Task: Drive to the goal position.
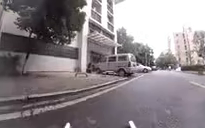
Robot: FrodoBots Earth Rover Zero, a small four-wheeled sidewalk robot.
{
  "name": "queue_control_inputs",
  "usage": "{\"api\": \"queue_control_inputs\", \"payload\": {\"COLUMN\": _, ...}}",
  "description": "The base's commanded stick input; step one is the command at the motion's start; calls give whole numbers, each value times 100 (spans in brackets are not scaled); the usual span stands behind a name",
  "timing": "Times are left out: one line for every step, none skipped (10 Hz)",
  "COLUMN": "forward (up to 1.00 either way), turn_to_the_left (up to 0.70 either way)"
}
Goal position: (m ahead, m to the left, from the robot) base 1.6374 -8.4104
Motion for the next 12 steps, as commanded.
{"api": "queue_control_inputs", "payload": {"forward": 45, "turn_to_the_left": -27}}
{"api": "queue_control_inputs", "payload": {"forward": 45, "turn_to_the_left": -27}}
{"api": "queue_control_inputs", "payload": {"forward": 45, "turn_to_the_left": -27}}
{"api": "queue_control_inputs", "payload": {"forward": 45, "turn_to_the_left": -27}}
{"api": "queue_control_inputs", "payload": {"forward": 45, "turn_to_the_left": -27}}
{"api": "queue_control_inputs", "payload": {"forward": 45, "turn_to_the_left": -27}}
{"api": "queue_control_inputs", "payload": {"forward": 45, "turn_to_the_left": -27}}
{"api": "queue_control_inputs", "payload": {"forward": 45, "turn_to_the_left": -27}}
{"api": "queue_control_inputs", "payload": {"forward": 45, "turn_to_the_left": -27}}
{"api": "queue_control_inputs", "payload": {"forward": 45, "turn_to_the_left": 0}}
{"api": "queue_control_inputs", "payload": {"forward": 45, "turn_to_the_left": 0}}
{"api": "queue_control_inputs", "payload": {"forward": 45, "turn_to_the_left": 0}}
